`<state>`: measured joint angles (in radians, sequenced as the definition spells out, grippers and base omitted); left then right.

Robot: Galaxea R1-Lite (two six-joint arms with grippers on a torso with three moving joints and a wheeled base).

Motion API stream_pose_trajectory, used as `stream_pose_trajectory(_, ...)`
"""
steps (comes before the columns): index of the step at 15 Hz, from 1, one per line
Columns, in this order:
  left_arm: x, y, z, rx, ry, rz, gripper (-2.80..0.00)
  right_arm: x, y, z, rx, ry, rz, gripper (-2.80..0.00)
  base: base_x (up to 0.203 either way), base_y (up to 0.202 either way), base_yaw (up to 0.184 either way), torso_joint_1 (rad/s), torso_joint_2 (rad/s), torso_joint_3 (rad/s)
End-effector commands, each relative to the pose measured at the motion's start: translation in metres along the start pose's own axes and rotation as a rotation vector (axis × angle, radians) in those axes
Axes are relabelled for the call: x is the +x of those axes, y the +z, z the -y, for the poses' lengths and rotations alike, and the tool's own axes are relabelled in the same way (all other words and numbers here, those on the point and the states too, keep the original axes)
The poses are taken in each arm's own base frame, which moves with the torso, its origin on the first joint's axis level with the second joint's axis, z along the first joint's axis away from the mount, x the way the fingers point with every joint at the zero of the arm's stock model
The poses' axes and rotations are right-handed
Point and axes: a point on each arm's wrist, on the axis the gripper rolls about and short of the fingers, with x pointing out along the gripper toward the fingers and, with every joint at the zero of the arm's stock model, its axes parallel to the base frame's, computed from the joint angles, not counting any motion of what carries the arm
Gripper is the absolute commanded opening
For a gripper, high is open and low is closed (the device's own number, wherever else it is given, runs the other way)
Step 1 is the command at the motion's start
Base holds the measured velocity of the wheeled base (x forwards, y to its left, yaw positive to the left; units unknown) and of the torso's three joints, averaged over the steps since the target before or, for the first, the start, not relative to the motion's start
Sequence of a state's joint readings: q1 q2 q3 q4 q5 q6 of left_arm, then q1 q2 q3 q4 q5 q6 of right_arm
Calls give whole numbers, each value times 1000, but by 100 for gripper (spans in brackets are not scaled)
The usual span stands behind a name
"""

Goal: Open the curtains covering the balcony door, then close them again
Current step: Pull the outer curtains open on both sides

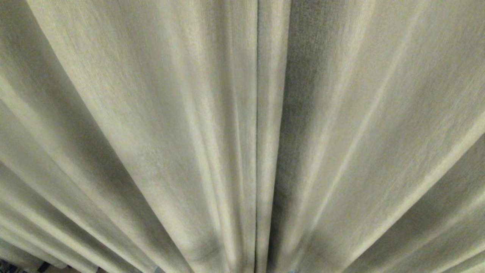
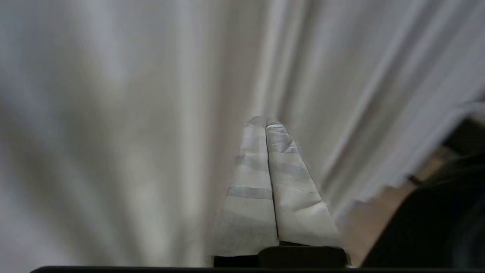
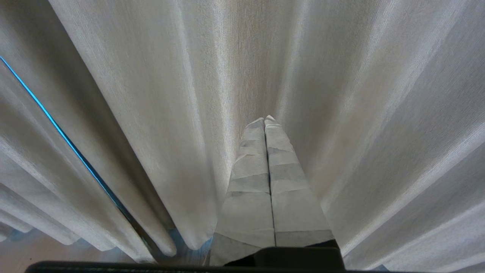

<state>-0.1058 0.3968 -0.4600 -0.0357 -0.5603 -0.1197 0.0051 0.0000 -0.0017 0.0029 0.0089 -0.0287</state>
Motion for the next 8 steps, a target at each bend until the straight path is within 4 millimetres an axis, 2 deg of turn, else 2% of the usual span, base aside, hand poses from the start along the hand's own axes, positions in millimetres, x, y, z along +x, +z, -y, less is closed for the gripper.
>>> stream_pose_trajectory(1, 31, 22, -14, -47, -99, -64, 0, 0, 0, 0, 0, 1, 0, -280, 0, 0, 0, 0, 0, 0)
stream_pose_trajectory(5, 51, 50, -14, -47, -236, -56, 0, 0, 0, 0, 0, 1, 0, -280, 0, 0, 0, 0, 0, 0)
stream_pose_trajectory(8, 61, 63, -17, -36, -211, -42, 0, 0, 0, 0, 0, 0, 0, -280, 0, 0, 0, 0, 0, 0)
